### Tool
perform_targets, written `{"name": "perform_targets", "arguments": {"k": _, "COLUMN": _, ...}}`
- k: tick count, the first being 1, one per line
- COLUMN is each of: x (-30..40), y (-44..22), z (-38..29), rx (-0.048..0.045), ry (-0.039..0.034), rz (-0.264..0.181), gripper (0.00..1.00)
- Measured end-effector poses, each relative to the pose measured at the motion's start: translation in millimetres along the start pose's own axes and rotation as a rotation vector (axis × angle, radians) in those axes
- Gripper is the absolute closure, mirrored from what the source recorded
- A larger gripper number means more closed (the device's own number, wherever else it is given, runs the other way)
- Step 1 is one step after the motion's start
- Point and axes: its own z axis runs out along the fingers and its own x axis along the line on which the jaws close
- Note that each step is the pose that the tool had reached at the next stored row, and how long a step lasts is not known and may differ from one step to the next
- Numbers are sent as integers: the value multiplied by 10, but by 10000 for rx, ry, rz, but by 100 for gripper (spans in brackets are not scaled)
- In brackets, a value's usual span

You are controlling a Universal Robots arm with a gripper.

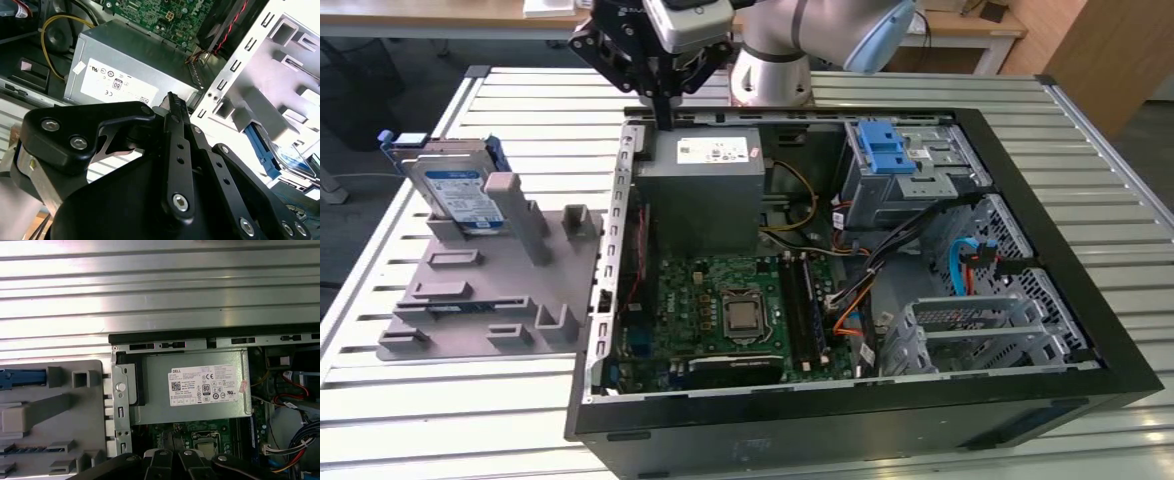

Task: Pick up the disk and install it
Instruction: 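Reach for the disk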

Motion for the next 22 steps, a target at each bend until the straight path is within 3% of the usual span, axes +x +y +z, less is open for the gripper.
{"name": "perform_targets", "arguments": {"k": 22, "x": 145, "y": -7, "z": -1, "rx": 0, "ry": 0, "rz": -1, "gripper": 89}}
